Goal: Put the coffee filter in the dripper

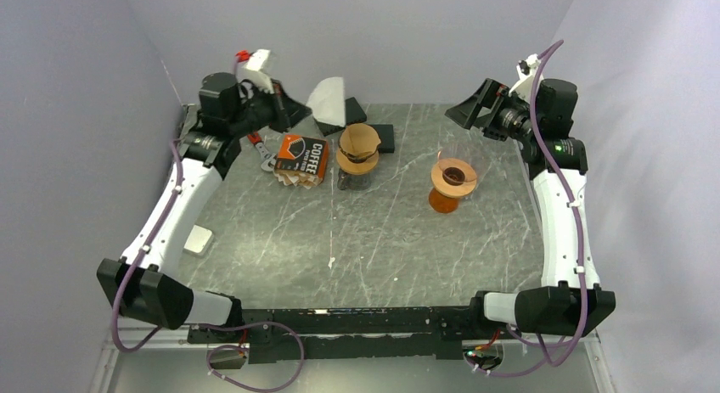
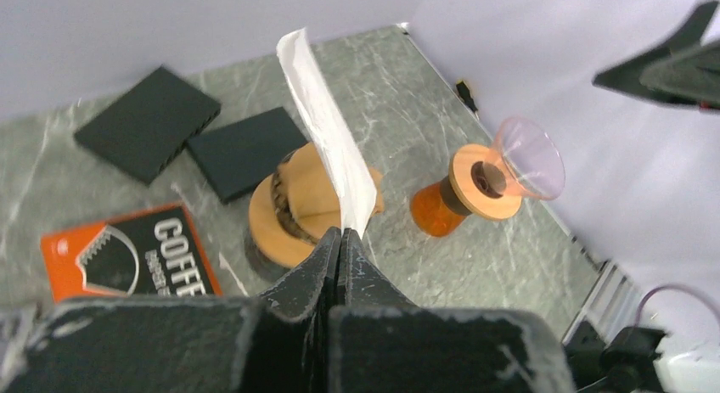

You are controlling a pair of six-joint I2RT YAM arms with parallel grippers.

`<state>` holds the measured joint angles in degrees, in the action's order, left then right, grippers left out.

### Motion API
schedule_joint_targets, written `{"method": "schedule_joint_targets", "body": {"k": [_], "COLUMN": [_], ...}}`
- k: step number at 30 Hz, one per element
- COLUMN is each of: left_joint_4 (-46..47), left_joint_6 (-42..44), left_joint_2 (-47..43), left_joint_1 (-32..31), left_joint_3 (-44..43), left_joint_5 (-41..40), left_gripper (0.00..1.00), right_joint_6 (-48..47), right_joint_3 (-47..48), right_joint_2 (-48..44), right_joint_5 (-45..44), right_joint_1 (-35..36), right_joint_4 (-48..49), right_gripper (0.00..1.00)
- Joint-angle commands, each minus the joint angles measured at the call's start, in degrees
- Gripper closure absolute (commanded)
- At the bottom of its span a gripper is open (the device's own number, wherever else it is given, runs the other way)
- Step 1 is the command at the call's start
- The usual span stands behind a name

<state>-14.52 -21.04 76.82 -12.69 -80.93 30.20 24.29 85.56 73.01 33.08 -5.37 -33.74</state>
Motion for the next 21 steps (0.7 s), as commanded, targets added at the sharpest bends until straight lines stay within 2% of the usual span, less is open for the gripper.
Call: {"method": "schedule_joint_targets", "body": {"k": [1,5,7,10,13,21], "left_joint_4": [-1.9,-2.4,-0.1,5.5,8.0,6.1], "left_joint_6": [15.4,27.5,34.6,44.3,52.1,69.7], "left_joint_2": [3.1,3.3,1.8,-1.7,-3.7,-3.1], "left_joint_1": [-7.3,-13.2,-14.8,-17.9,-19.4,-22.1], "left_joint_3": [-7.3,-7.9,-5.3,0.8,4.3,5.7], "left_joint_5": [1.0,0.4,2.4,1.3,2.3,2.9], "left_gripper": [1.0,1.0,1.0,1.0,1.0,1.0], "right_joint_6": [0.2,-0.2,-0.5,-0.7,-0.6,-4.0], "right_joint_3": [0.7,1.1,1.4,1.5,1.6,2.9], "right_joint_2": [-1.1,-0.4,0.0,0.4,0.9,2.1], "right_joint_5": [3.8,6.8,8.7,12.0,15.9,22.1], "right_joint_1": [0.1,0.1,0.1,0.1,0.2,2.8], "right_joint_4": [3.8,4.2,4.5,5.9,7.4,7.1], "right_gripper": [0.0,0.0,0.0,0.0,0.0,0.01]}}
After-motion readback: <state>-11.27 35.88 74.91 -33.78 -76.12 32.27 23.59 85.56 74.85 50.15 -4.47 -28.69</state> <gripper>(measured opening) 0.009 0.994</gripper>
